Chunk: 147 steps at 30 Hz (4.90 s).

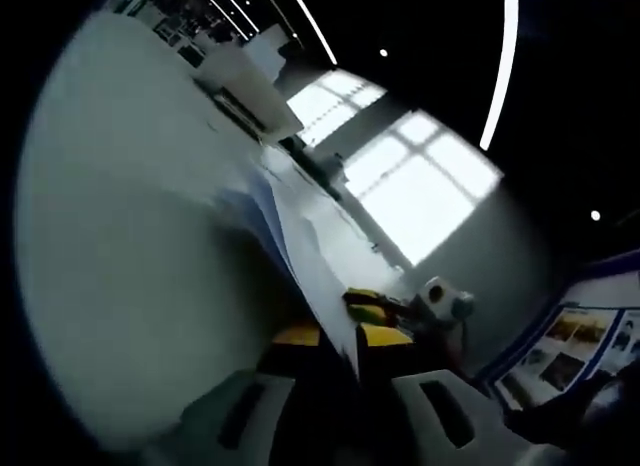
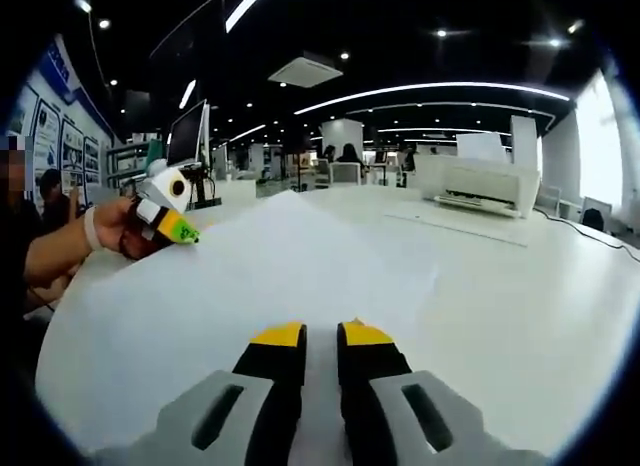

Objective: Organize the stack of printing papers by aligning and flattening the scattered papers on the table

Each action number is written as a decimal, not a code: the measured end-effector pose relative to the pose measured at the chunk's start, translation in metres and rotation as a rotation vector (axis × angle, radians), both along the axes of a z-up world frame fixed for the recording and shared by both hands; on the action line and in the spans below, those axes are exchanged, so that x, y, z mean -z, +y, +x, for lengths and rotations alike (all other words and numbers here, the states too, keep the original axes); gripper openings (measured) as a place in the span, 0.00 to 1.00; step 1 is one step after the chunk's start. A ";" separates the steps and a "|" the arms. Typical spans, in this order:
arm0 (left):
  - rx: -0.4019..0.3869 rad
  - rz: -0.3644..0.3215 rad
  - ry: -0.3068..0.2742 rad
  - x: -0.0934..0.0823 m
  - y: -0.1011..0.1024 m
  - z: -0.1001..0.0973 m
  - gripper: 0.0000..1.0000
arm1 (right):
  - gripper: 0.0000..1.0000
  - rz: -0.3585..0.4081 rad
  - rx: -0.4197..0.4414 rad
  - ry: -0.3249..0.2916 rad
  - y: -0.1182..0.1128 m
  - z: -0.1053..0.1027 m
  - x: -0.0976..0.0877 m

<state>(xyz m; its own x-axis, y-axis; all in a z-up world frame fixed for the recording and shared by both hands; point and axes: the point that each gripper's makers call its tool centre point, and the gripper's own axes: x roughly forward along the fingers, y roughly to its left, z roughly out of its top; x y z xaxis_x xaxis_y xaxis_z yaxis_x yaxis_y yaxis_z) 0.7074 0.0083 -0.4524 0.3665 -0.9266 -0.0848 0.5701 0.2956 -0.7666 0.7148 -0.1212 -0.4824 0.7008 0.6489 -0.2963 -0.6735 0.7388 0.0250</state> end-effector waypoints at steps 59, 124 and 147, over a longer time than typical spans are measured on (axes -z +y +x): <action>-0.061 0.041 -0.118 -0.004 0.054 -0.035 0.21 | 0.14 -0.026 -0.008 -0.017 0.000 -0.002 0.000; -0.240 0.297 -0.398 -0.031 0.159 -0.137 0.41 | 0.22 0.077 0.202 -0.116 -0.132 -0.178 -0.067; -0.219 0.363 -0.423 -0.046 0.162 -0.183 0.40 | 0.22 0.024 0.272 -0.136 -0.175 -0.254 -0.078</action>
<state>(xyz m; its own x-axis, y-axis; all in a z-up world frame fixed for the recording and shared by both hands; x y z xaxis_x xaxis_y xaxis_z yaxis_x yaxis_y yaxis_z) 0.5243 0.1706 -0.4066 0.6163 -0.7651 -0.1867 0.7003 0.6408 -0.3144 0.4608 -0.2965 -0.4040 0.8819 0.4378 -0.1747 -0.4495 0.8927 -0.0320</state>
